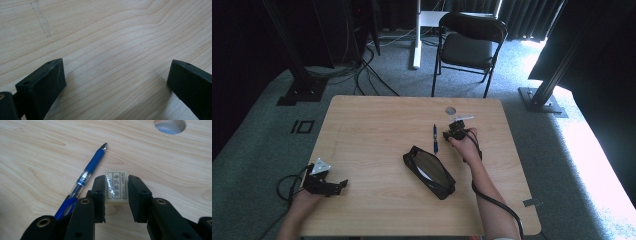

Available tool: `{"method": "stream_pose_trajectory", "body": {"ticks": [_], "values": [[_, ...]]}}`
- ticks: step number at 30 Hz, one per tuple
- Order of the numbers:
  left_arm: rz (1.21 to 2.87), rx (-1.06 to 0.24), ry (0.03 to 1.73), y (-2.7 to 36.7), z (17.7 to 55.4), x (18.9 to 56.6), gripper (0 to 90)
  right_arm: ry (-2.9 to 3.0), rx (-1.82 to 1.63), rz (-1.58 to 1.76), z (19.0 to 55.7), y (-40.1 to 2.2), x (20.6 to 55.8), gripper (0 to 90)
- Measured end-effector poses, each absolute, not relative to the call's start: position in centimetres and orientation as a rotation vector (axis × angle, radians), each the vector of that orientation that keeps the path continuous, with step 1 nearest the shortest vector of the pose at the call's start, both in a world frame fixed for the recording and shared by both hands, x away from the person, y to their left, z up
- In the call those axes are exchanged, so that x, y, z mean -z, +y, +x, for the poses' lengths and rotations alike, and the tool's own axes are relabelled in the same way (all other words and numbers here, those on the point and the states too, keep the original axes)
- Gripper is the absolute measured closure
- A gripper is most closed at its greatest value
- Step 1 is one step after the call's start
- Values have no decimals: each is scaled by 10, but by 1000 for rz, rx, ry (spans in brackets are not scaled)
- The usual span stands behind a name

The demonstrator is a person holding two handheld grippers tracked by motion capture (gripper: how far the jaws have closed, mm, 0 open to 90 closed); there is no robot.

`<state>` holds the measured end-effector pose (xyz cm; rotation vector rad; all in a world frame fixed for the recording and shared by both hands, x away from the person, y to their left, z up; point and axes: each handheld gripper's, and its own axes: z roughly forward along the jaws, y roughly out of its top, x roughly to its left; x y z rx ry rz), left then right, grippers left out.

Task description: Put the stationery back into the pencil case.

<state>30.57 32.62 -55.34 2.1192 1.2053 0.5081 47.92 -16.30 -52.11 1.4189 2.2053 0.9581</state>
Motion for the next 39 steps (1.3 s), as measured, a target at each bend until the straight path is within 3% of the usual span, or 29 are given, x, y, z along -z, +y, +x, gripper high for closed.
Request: {"method": "stream_pose_trajectory", "body": {"ticks": [15,23,39], "values": [[2119,-508,1206,326,306,553,21,2178,-1099,1332,443,-170,478,683],[2119,-508,1206,326,306,553,21,2198,-1186,1191,404,-162,441,682],[2119,-509,1208,326,306,553,21,2334,-1244,1070,364,-140,431,682]]}}
